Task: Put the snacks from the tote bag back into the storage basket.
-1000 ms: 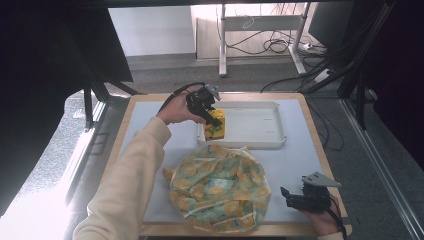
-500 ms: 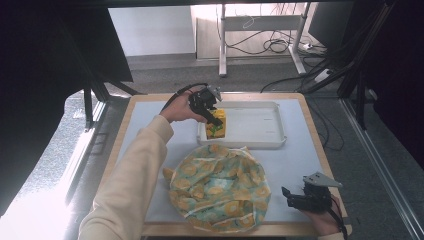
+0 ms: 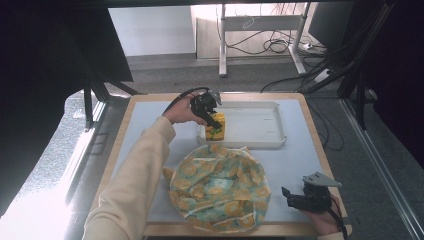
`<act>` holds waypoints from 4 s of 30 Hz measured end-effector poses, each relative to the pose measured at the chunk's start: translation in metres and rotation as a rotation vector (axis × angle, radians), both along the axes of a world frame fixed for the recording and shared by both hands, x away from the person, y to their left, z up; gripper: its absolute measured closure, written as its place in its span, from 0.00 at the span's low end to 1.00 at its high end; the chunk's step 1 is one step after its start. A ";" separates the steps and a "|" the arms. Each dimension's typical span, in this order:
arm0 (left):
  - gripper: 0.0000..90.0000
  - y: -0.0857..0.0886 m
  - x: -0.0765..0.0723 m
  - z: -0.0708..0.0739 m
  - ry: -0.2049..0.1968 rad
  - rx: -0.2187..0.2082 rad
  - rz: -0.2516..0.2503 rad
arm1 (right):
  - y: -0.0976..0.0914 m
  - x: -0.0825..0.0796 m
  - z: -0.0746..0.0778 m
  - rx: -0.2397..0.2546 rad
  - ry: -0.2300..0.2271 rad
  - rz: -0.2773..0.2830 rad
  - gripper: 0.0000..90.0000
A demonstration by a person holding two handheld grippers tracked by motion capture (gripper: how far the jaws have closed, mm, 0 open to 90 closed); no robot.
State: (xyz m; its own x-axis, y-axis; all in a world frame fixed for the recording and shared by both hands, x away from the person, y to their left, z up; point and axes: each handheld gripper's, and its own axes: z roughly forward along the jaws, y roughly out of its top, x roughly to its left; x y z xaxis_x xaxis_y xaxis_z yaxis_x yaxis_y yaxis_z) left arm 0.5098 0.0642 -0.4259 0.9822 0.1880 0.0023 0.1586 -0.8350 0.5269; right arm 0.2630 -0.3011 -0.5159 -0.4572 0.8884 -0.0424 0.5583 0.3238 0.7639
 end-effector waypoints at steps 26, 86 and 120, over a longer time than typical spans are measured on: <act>0.51 -0.005 -0.002 -0.012 0.004 0.001 0.000 | 0.001 0.000 0.000 -0.002 0.004 0.002 0.13; 0.23 0.106 -0.172 0.006 -0.017 -0.308 0.426 | 0.007 -0.001 0.004 -0.007 -0.015 0.015 0.13; 0.22 0.158 -0.242 -0.045 0.002 -0.368 0.577 | 0.008 0.000 0.004 -0.012 -0.013 0.017 0.13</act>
State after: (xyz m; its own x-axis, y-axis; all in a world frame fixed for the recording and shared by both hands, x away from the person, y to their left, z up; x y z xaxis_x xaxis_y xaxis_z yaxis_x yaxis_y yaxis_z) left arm 0.2678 0.2227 -0.4711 0.7243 0.6698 -0.1636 0.5259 -0.3833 0.7593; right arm 0.2628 -0.2933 -0.5121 -0.4715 0.8799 -0.0592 0.5429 0.3426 0.7667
